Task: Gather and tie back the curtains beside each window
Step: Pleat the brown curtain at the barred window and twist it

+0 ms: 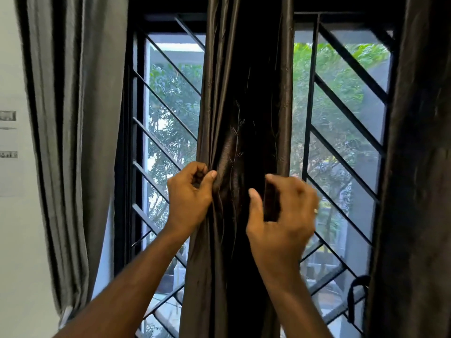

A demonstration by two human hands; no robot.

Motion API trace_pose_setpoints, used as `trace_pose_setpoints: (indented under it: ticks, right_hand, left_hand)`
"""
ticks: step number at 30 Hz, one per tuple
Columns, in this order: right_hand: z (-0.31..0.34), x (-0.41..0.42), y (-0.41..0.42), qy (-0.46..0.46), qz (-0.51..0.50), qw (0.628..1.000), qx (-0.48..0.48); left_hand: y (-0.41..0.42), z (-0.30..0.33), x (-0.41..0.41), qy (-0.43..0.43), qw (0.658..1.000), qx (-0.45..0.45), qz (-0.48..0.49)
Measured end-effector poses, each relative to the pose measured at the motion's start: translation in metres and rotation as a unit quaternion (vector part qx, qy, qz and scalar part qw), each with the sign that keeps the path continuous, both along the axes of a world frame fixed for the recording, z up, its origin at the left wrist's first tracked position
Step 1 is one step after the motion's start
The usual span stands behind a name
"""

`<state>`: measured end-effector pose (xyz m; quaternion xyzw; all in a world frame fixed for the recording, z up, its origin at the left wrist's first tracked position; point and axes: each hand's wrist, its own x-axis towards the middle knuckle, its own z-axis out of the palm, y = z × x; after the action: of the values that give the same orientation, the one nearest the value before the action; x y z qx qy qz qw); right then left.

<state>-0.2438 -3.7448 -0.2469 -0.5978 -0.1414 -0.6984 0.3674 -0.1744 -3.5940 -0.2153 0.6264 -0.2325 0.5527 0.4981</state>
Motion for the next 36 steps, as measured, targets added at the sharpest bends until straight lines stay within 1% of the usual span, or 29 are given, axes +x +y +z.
trace_pose_setpoints:
  ticks: [2, 3, 4, 6, 7, 9, 10, 11, 12, 14, 15, 16, 20, 23, 29, 32, 36]
  right_hand:
    - [0.003, 0.005, -0.014, 0.037, 0.0, 0.997, 0.063]
    - [0.002, 0.012, -0.017, 0.058, 0.009, 0.996, 0.062]
    - [0.001, 0.016, -0.016, 0.067, 0.011, 0.997, 0.041]
    - [-0.005, 0.025, -0.018, 0.063, -0.002, 0.998, 0.004]
    - [-0.004, 0.029, -0.024, 0.063, 0.001, 0.998, 0.023]
    - [0.0, 0.036, -0.043, 0.075, 0.007, 0.99, 0.121]
    - [0.001, 0.039, -0.049, 0.08, 0.009, 0.985, 0.154]
    - [0.0, 0.041, -0.049, 0.086, 0.009, 0.984, 0.155]
    - [-0.002, 0.042, -0.04, 0.085, 0.001, 0.989, 0.12]
    - [-0.011, 0.04, -0.008, 0.074, -0.01, 0.997, -0.004]
    - [-0.015, 0.041, 0.008, 0.066, -0.007, 0.997, -0.049]
    - [-0.015, 0.041, 0.02, 0.06, 0.002, 0.996, -0.07]
    - [-0.009, 0.043, 0.036, 0.064, 0.049, 0.994, -0.07]
    - [-0.01, 0.041, 0.038, 0.074, 0.057, 0.992, -0.081]
    - [-0.007, 0.038, 0.037, 0.074, 0.074, 0.991, -0.08]
    - [-0.004, 0.035, 0.035, 0.075, 0.086, 0.991, -0.068]
    - [-0.006, 0.036, 0.036, 0.074, 0.076, 0.991, -0.084]
  left_hand:
    - [0.001, 0.0, 0.002, 0.0, 1.0, 0.002, 0.0]
    - [-0.001, 0.001, 0.003, -0.003, 1.0, 0.007, -0.001]
    - [-0.002, 0.001, 0.003, -0.006, 1.0, 0.013, 0.0]
    - [-0.004, 0.0, 0.003, -0.01, 1.0, 0.02, 0.005]
    - [-0.002, 0.0, 0.003, -0.008, 1.0, 0.017, 0.007]
    - [0.005, 0.001, 0.005, -0.004, 1.0, 0.006, 0.01]
    - [0.009, 0.001, 0.005, -0.001, 1.0, 0.003, 0.011]
    - [0.01, 0.001, 0.004, 0.002, 1.0, 0.002, 0.007]
    - [0.008, 0.002, 0.003, 0.005, 1.0, 0.003, 0.001]
    - [-0.002, 0.002, 0.0, 0.009, 1.0, 0.004, -0.013]
    - [-0.008, 0.002, -0.002, 0.008, 1.0, 0.0, -0.022]
    - [-0.013, 0.002, -0.004, 0.006, 1.0, -0.001, -0.029]
    - [-0.021, 0.002, -0.01, -0.002, 0.999, 0.012, -0.036]
    - [-0.019, 0.0, -0.015, 0.008, 0.998, 0.001, -0.07]
    - [-0.017, 0.001, -0.022, 0.009, 0.997, -0.007, -0.083]
    - [-0.017, 0.001, -0.026, 0.002, 0.997, -0.001, -0.077]
    - [-0.022, 0.004, -0.03, -0.009, 0.998, 0.007, -0.054]
